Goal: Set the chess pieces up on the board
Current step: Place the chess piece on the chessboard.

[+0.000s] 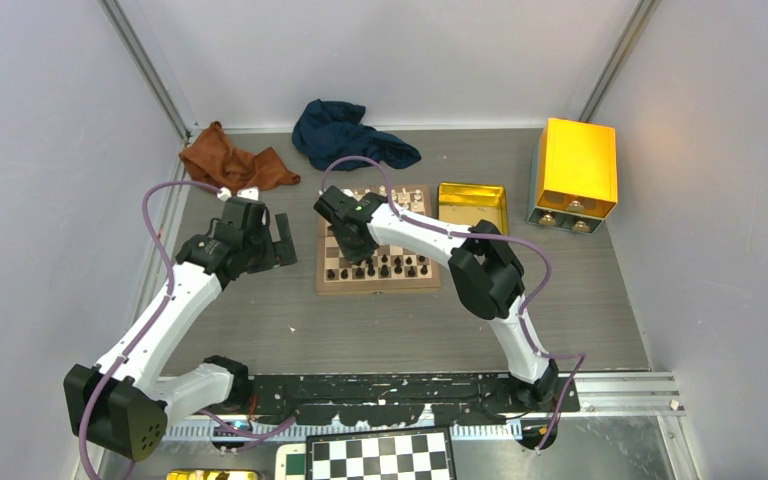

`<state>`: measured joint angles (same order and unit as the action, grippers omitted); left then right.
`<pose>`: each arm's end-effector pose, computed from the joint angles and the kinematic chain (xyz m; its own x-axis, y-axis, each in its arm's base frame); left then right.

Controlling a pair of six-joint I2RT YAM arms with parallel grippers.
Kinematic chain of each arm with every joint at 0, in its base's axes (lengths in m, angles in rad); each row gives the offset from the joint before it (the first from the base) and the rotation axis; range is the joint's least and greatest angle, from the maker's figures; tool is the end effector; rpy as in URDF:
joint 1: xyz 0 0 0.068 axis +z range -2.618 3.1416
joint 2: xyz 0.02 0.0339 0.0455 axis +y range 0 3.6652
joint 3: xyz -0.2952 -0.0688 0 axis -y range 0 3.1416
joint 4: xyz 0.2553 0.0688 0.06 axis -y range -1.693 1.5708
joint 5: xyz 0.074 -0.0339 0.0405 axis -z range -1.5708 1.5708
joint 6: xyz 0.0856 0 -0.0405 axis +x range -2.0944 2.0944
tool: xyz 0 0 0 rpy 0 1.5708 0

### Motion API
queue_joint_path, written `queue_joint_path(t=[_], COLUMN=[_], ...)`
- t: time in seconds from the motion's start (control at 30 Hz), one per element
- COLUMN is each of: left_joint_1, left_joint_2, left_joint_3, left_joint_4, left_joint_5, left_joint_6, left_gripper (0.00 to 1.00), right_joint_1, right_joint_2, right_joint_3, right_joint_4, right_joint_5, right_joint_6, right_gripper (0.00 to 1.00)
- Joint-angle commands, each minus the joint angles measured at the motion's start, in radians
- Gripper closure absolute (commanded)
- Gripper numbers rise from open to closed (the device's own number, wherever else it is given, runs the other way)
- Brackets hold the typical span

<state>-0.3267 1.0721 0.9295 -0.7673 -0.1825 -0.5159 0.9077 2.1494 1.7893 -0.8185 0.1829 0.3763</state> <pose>0.2296 -0.0614 0.2710 -0.7540 -0.2567 -0.6046 -0.1861 0.9662 -0.1782 0.3213 0.3860 0.1807 -0.7981 -0.4347 -0.4172 -0.4719 0.8815 -0.0159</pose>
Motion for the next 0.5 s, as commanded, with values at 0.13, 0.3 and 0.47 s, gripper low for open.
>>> queue_joint_path(t=[0.13,0.3,0.47], left_joint_1=[0.006,0.006,0.006], left_joint_2=[-0.001,0.001,0.003], left_joint_3=[-0.006,-0.008,-0.009], left_joint_4=[0.025,0.028,0.028], left_joint_5=[0.005,0.008,0.008], left_joint_6=[0.001,0.001,0.002], left_gripper=[0.0,0.0,0.0], right_joint_1=[0.0,-0.003,-0.007], right_joint_2=[-0.003,0.006,0.015], right_joint_3=[-0.01,-0.007,-0.007], right_joint_4=[0.044,0.05,0.056], right_joint_5=[-0.006,-0.006,-0.003], right_joint_6=[-0.003,-0.005,-0.008], right_gripper=[0.99,0.99,0.99])
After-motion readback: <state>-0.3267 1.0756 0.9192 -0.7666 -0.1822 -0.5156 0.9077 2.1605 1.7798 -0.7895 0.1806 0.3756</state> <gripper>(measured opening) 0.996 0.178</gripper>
